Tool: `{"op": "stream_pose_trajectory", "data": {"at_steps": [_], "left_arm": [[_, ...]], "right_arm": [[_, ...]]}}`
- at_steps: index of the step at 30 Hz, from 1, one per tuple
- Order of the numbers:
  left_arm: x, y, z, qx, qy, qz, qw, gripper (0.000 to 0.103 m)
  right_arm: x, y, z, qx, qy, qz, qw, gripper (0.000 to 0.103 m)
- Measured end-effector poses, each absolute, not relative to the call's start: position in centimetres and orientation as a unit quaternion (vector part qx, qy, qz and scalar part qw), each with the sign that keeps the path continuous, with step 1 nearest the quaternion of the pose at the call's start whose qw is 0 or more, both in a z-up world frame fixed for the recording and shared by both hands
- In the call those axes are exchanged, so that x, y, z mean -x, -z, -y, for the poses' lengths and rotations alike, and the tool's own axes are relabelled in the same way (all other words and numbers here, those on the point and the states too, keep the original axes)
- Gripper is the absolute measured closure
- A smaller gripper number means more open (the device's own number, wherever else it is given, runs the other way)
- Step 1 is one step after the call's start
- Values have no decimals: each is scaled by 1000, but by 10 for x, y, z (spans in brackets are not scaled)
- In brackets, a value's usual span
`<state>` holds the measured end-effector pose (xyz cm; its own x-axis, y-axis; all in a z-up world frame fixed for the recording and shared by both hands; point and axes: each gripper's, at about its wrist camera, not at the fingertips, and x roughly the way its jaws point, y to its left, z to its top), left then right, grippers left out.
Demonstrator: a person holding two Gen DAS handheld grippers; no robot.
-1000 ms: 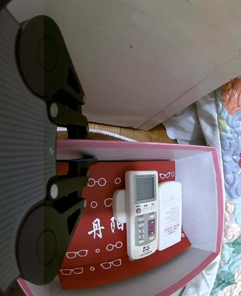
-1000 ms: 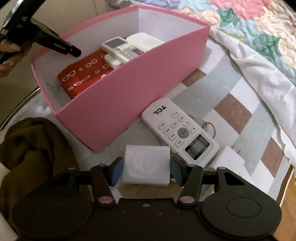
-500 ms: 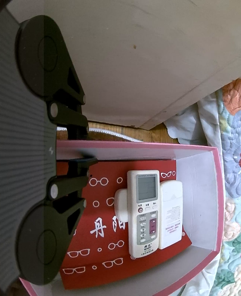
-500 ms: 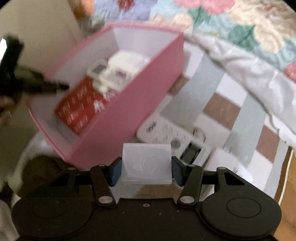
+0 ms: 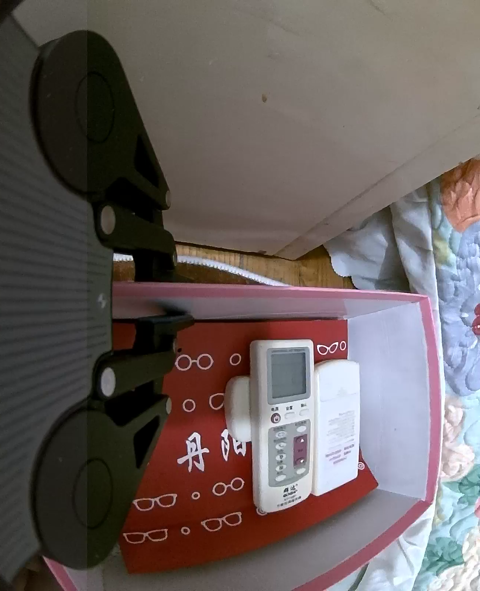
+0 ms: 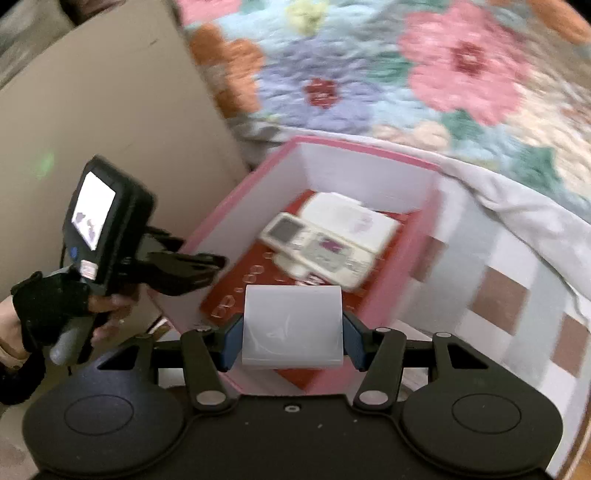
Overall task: Organize rigid objects
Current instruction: 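Grasp a white plug adapter with the right tool and carry it toward the box, then lower the white plug adapter into the box corner and open the right tool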
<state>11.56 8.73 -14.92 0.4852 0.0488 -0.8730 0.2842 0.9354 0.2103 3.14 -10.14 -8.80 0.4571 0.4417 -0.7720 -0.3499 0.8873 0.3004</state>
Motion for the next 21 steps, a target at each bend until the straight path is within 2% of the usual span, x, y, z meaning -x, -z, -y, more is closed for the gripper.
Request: {"op": "stream_pose_trajectory", "data": {"at_steps": [5,16,21], "left_arm": [[-116,147,-91,-155,73,-506,845,90],[-118,143,-97,-141,85,-514,842,90],[-123,142,-104,-112,84,-521,842,90]], "right_arm": [[-54,110,68,-57,-248,-483,838,42],[-91,176,38,-122,-211,-577,780,42],[-97,192,38,-191,-180,-591,763,42]]}}
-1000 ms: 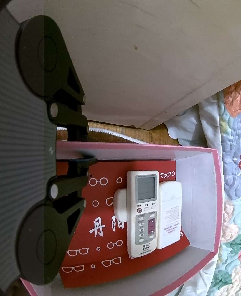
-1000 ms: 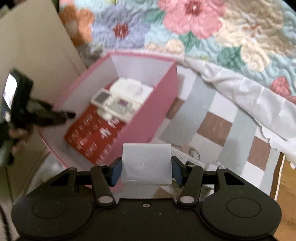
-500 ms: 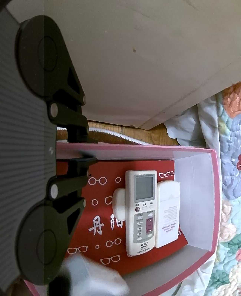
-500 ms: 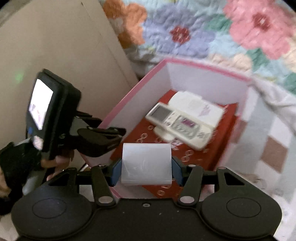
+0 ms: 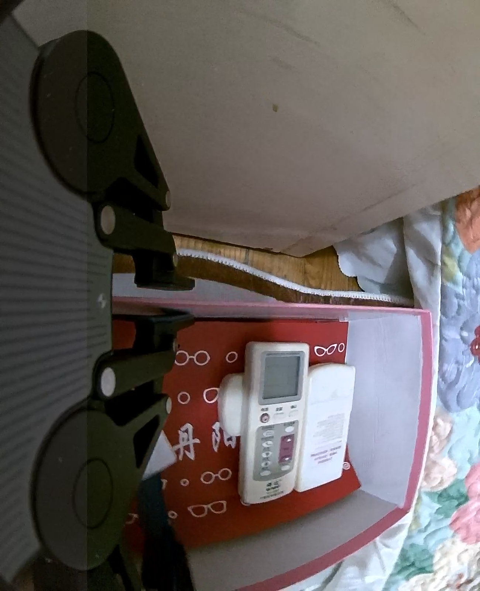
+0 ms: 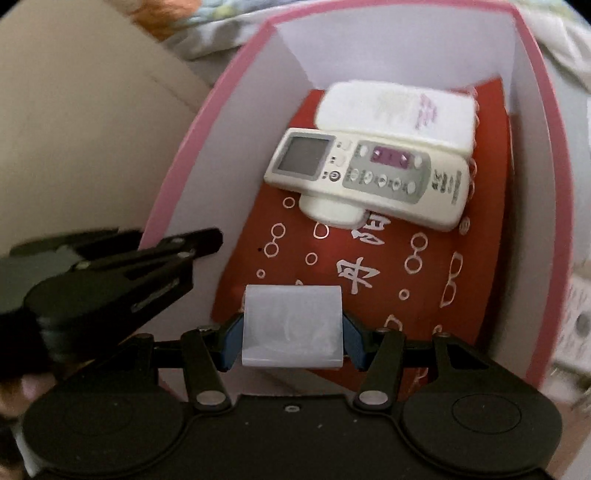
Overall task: Organize rigid objects
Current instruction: 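Lower the white plug adapter into the box corner and open the right tool, then grasp a second white plug adapter beside the TCL remote with the right tool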
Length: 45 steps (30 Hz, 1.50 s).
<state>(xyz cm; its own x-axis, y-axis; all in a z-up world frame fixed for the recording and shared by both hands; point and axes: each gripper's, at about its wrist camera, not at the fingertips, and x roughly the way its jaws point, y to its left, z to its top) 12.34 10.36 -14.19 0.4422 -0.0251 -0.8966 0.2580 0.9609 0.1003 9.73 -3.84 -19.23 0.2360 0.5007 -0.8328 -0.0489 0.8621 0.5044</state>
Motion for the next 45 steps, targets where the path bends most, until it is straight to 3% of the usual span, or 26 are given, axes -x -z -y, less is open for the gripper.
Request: {"op": "stream_pose_trajectory", "data": {"at_steps": [10,18,23,26,31,35,40,45], "left_arm": [[-122,137,-105,-105,86,-515,846,91],[-120,138,-107,-106,88,-515,846,90],[-119,139,-105,-112,88,-514,846,90],[-119,139,-103,-115,86,-514,846,90],[-118,140,-102,-119,82,-513,846,90],[-115,144,-99,-125,78,-514,845,90],[-115,145,-99,-127,79,-514,845,90],[-114,144,-100,-128,79,-512,845,90]], "right_arm": [[-78,195,52,-295,-195,-578,735,38],[-60,98,92,-163,-247,-507,809,37],[-37,68,155,-88,-205,-465,857,30],[-27,74,192,-58,-157,-463,871,17],[-8,110,230,-41,-101,-469,876,16],[-10,152,252,-51,-38,-526,848,16],[-14,176,276,-125,-1,-560,819,19],[-20,192,262,-97,-4,-578,810,31]]}}
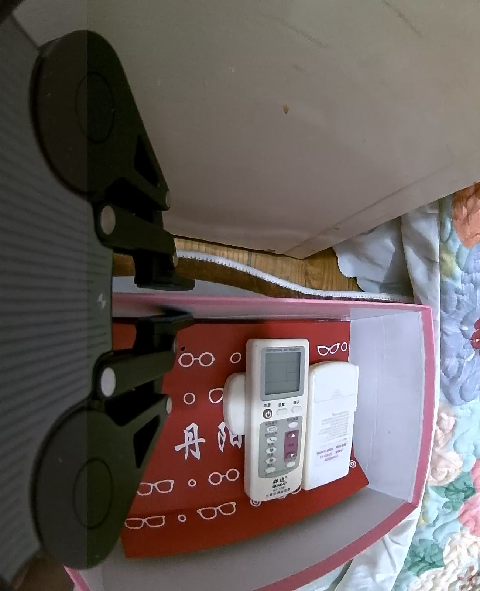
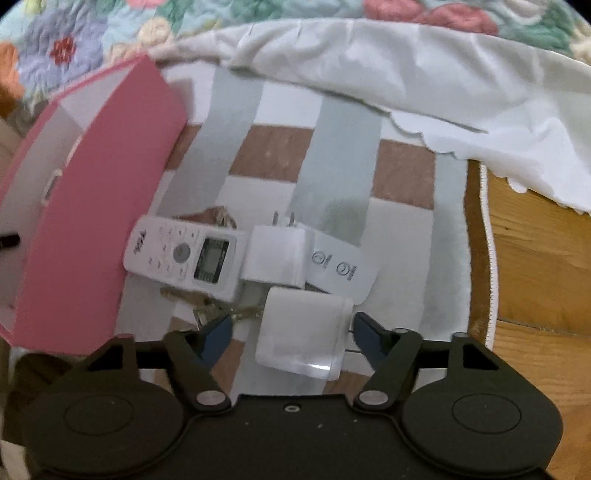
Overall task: Organize rigid objects
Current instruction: 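Grasp a second white plug adapter beside the TCL remote with the right tool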
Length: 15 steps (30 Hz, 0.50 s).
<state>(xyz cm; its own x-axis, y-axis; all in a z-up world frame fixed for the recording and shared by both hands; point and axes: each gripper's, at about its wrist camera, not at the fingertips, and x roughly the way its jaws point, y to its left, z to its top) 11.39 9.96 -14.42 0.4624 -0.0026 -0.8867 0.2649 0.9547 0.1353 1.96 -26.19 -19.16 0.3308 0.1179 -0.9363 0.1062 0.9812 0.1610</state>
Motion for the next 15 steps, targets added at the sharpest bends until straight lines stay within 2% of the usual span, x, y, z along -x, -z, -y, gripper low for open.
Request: {"op": "stream_pose_trajectory", "data": {"at_steps": [2,15], "left_arm": [[-113,145,-100,-129,79,-512,845,90],[-112,146,-99,-131,79,-514,844,90]], "right_arm": [[-19,197,254,-59,8,-580,813,37],[-17,196,254,-31,-5,-576,817,39]]}}
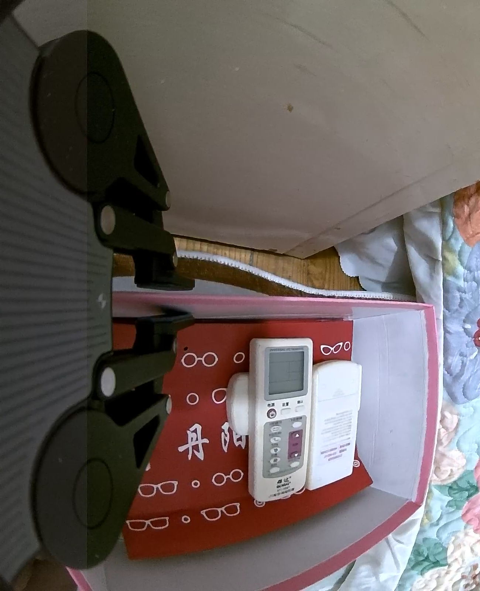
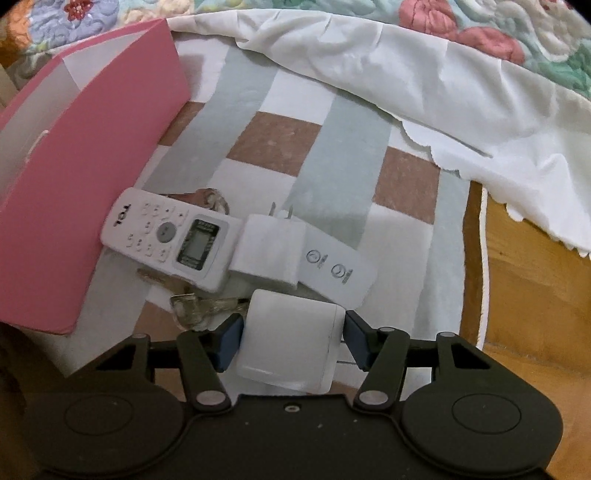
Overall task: Organize rigid objects
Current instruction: 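Grasp a second white plug adapter beside the TCL remote with the right tool, then carry the second plug adapter into the box and release it, right tool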
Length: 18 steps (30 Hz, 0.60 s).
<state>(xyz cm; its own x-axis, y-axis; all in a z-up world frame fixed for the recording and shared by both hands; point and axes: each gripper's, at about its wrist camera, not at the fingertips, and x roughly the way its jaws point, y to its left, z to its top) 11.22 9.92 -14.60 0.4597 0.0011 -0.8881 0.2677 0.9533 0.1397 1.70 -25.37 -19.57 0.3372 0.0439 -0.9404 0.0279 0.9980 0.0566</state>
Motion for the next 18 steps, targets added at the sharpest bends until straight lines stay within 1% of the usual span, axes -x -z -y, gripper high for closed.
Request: {"op": "stream_pose_trajectory", "data": {"at_steps": [9,15,18], "left_arm": [[-114,146,-100,-128,81,-515,844,90],[-112,145,-100,-127,80,-513,845,90],[-112,145,-101,-124,79,-516,844,90]], "right_arm": [[-8,157,235,-46,-33,-538,841,39],[-3,108,200,-60,-106,-474,872,39],[2,85,172,-47,-157,-441,883,39]]}}
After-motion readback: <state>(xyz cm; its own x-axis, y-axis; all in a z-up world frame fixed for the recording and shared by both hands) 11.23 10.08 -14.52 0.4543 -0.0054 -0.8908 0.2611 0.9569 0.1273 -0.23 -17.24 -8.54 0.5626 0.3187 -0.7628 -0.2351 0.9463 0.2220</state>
